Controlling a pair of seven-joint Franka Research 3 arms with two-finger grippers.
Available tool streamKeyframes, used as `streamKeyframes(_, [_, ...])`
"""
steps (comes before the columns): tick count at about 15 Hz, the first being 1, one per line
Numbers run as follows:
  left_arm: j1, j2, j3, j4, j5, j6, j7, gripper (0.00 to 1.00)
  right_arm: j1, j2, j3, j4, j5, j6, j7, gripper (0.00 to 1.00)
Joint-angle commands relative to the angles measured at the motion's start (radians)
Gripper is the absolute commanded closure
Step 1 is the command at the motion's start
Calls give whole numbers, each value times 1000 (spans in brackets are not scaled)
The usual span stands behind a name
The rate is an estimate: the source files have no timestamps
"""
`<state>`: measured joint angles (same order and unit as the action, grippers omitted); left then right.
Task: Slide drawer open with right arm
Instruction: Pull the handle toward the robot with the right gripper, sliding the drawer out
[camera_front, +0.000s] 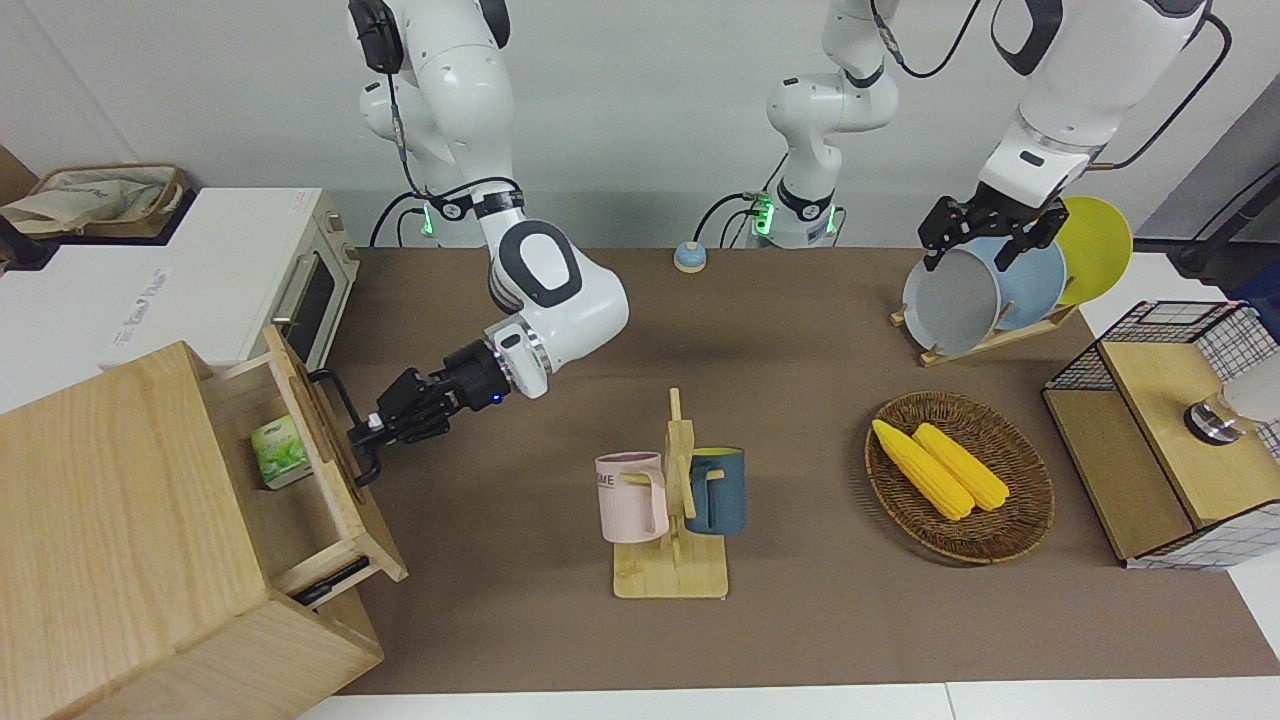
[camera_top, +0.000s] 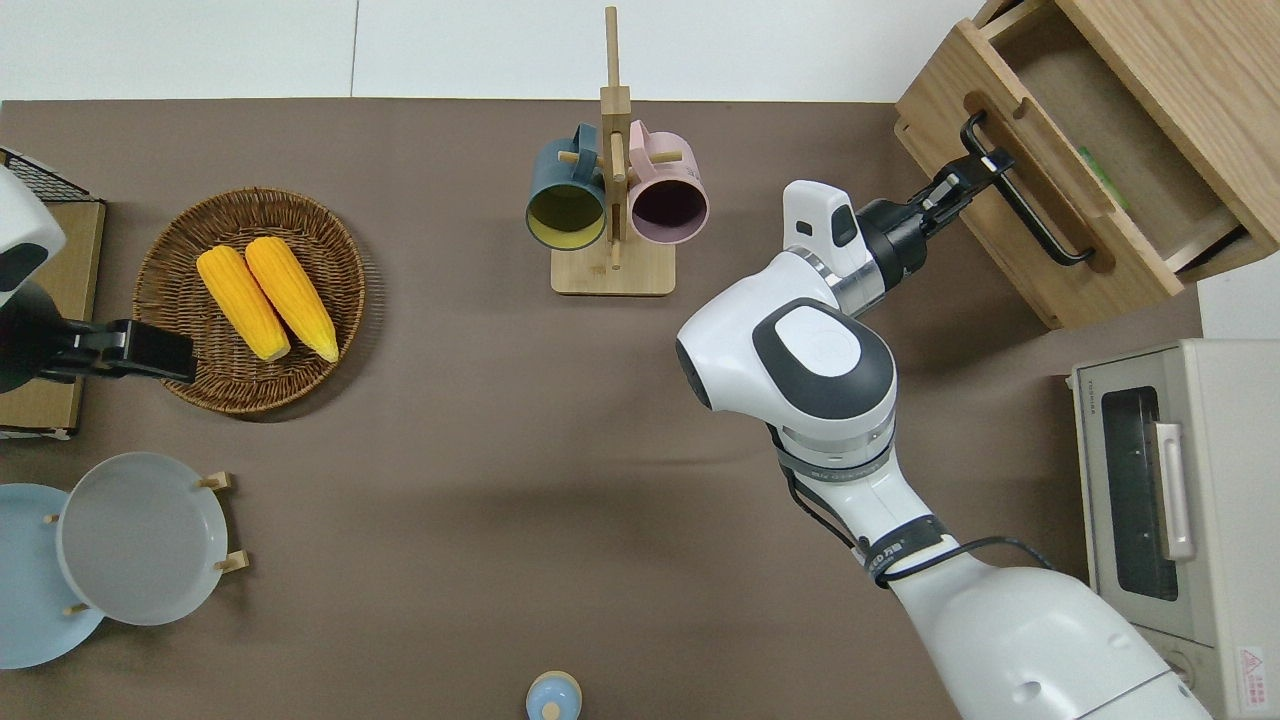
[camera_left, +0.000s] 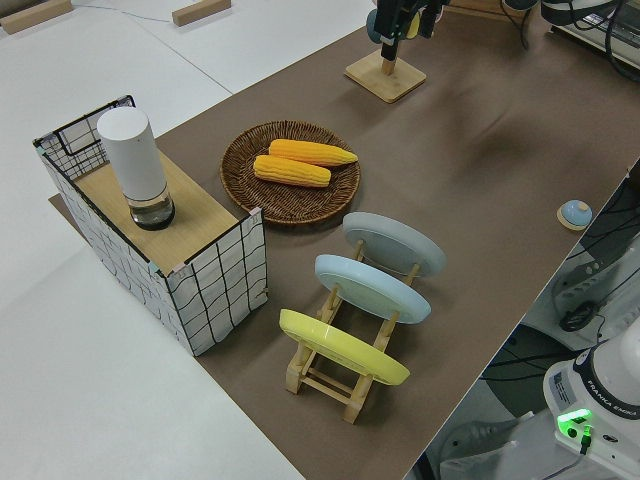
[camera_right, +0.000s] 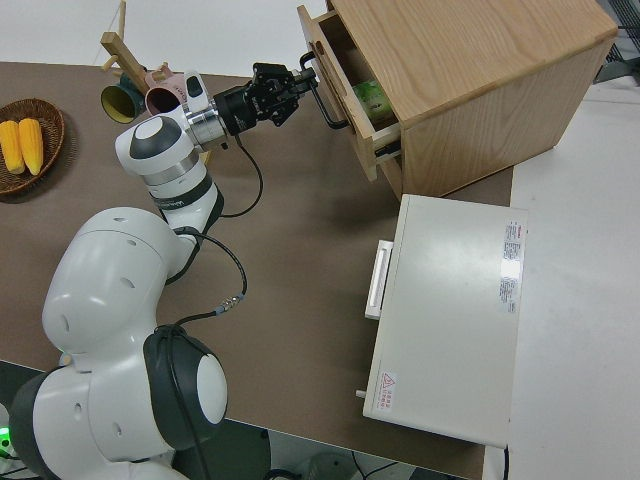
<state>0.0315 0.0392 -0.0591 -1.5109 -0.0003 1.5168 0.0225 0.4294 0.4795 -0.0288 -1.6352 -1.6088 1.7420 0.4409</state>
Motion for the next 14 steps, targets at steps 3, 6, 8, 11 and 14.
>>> streamKeyframes(3, [5, 11, -7, 24, 17, -20, 10, 7, 77, -9, 29, 8, 46, -108, -45, 1000])
streamKeyframes(6, [5, 13, -7, 26, 17, -20, 10, 7, 120, -7, 29, 9, 67, -147, -50, 1000])
streamKeyframes(8, [5, 11, -7, 26, 17, -20, 10, 7, 164, -7, 29, 14, 93, -165, -51, 1000])
streamKeyframes(11, [5, 11, -7, 24, 17, -20, 10, 7, 230, -7, 29, 18, 144, -236, -50, 1000])
streamKeyframes(14, [5, 11, -7, 24, 17, -20, 10, 7, 253, -6, 29, 18, 144, -271, -51, 1000])
